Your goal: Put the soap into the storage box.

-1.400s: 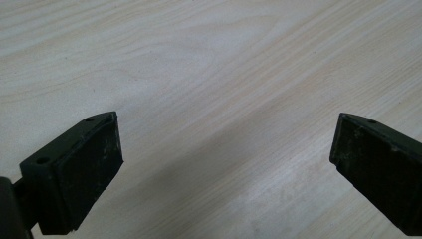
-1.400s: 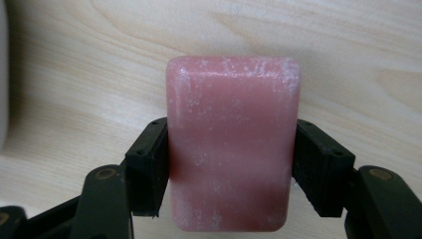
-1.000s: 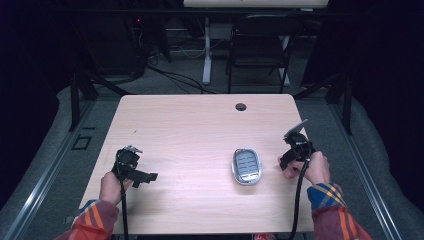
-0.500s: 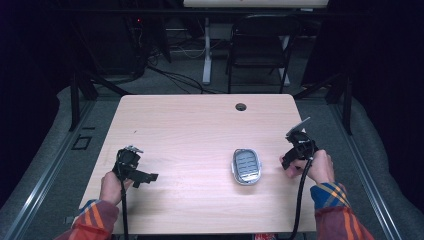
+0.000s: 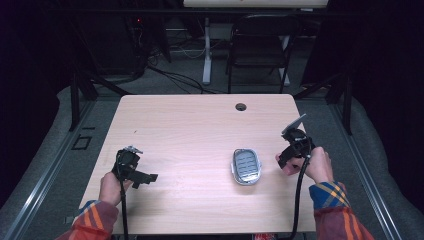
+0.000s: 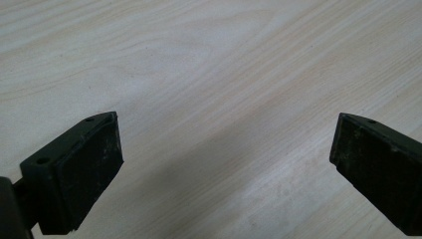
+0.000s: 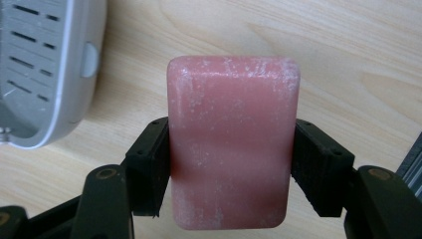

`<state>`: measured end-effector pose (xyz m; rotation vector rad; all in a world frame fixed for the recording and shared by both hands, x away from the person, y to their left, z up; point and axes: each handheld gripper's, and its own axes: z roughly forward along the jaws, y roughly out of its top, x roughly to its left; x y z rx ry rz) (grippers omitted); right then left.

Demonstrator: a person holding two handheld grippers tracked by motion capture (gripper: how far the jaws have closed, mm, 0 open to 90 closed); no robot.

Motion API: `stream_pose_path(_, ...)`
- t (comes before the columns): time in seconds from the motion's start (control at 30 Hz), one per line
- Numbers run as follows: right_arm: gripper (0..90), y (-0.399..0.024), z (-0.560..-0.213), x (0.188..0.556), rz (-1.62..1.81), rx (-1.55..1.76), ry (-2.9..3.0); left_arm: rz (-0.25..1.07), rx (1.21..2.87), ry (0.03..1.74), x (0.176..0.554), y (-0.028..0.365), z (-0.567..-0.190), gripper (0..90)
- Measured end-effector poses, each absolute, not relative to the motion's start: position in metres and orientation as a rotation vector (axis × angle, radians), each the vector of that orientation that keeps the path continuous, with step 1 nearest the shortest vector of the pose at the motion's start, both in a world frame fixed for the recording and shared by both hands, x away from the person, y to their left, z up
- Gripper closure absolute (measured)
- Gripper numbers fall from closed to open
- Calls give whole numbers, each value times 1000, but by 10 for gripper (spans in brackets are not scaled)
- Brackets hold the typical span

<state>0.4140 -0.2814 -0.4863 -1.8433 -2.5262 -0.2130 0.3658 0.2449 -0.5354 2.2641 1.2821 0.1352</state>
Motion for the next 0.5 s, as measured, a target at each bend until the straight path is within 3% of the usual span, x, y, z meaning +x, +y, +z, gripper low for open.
stream_pose_path(0.5, 372, -265, -474, 415, -238, -1802, -2545, 122, 2263, 1286, 367, 246, -537, 2)
